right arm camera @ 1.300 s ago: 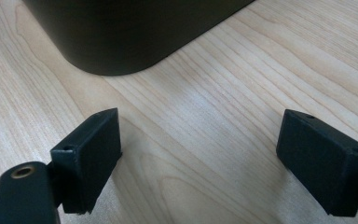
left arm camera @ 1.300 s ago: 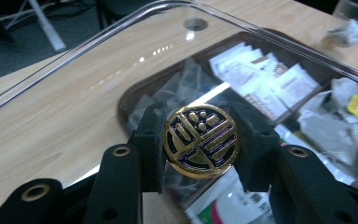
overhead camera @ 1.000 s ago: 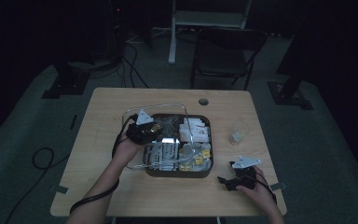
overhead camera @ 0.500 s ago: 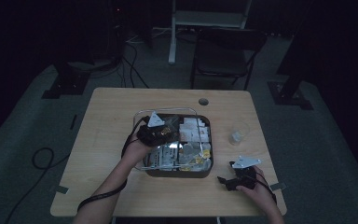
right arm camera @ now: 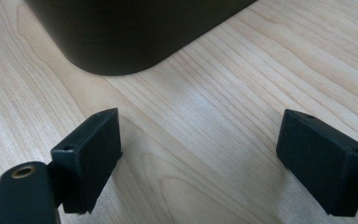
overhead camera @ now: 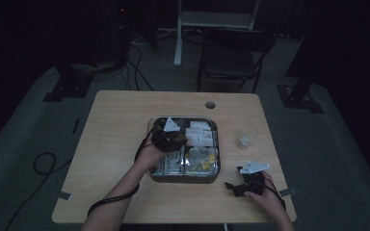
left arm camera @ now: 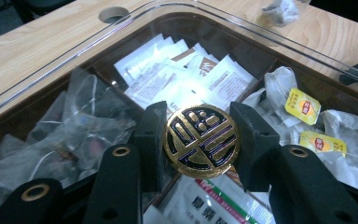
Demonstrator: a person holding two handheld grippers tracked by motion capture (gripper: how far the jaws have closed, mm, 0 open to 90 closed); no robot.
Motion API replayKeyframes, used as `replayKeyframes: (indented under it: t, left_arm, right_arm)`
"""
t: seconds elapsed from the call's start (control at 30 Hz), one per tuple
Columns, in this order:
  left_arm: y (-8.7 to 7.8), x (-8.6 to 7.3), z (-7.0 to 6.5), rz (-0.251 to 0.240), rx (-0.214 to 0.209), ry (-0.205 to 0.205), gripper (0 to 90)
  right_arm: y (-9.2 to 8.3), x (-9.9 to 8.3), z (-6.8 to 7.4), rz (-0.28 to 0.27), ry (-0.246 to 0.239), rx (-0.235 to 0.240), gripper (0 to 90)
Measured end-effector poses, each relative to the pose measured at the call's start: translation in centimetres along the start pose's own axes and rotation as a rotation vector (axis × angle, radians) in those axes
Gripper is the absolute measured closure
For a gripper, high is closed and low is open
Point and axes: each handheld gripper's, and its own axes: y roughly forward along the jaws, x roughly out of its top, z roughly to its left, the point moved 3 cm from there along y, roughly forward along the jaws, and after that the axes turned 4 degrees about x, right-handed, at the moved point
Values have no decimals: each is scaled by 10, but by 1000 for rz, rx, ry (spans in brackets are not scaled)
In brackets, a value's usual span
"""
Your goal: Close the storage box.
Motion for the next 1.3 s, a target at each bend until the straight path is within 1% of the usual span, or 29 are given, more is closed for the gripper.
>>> replayKeyframes:
  t: [0.17, 0.33, 0.47, 0.6, 0.7, 0.93, 1.03, 1.13, 1.23, 1.3]
  left_arm:
    - [7, 1, -5, 11, -9, 7, 600]
    - [12, 1, -8, 27, -10, 16, 600]
    - [16, 0, -9, 41, -13, 32, 600]
    - [21, -2, -10, 49, -15, 28, 600]
    - [22, -2, -9, 46, -16, 19, 600]
    - [24, 0, -7, 50, -16, 21, 600]
    - [24, 0, -7, 42, -7, 25, 600]
    - [25, 0, -5, 37, -4, 15, 600]
    - [26, -1, -5, 39, -13, 19, 600]
    - [27, -1, -4, 42, -23, 13, 599]
  right_arm:
    - [0, 0, 0, 0, 0, 1, 135]
    - [0, 0, 0, 0, 0, 1, 135]
    - [0, 0, 0, 0, 0, 1, 135]
    - [0, 0, 0, 0, 0, 1, 135]
    - [0, 0, 0, 0, 0, 1, 135]
    - [0, 0, 0, 0, 0, 2, 135]
    - [0, 0, 0, -1, 1, 2, 135]
    - [0, 0, 0, -1, 0, 2, 135]
    - [0, 0, 0, 0, 0, 1, 135]
    - [0, 0, 0, -1, 0, 2, 135]
